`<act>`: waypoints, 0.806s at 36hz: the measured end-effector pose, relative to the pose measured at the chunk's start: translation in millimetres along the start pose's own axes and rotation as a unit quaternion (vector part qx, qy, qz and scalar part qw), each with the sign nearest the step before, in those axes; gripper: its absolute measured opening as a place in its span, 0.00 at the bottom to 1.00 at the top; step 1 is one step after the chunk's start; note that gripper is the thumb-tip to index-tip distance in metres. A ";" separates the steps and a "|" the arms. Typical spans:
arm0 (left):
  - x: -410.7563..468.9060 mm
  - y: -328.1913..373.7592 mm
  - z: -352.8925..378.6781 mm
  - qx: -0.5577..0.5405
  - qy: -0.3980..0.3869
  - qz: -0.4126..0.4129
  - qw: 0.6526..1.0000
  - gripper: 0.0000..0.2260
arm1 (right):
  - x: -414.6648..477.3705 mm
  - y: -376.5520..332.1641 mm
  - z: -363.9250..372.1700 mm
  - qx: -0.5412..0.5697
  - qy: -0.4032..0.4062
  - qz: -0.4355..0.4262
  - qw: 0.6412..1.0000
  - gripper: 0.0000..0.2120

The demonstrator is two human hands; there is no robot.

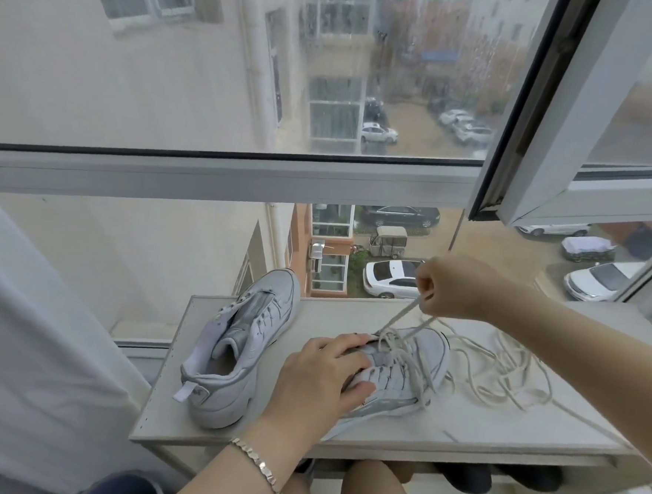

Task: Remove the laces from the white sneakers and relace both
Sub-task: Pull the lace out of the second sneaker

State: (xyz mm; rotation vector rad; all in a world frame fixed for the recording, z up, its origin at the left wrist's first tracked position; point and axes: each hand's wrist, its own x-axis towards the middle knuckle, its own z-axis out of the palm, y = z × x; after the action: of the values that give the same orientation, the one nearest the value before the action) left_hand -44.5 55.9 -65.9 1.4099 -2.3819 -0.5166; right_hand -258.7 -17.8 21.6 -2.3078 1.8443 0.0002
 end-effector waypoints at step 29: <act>1.5 -0.8 -4.0 -0.007 -0.016 -0.013 1.000 0.12 | -26.2 -4.4 59.3 0.116 0.099 -0.113 0.982 0.11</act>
State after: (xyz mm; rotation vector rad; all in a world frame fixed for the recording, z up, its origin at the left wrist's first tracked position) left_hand -42.8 53.6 -62.6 1.4396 -2.3817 -0.5656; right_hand -253.5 17.1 -32.9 -2.4030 1.5541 -0.4672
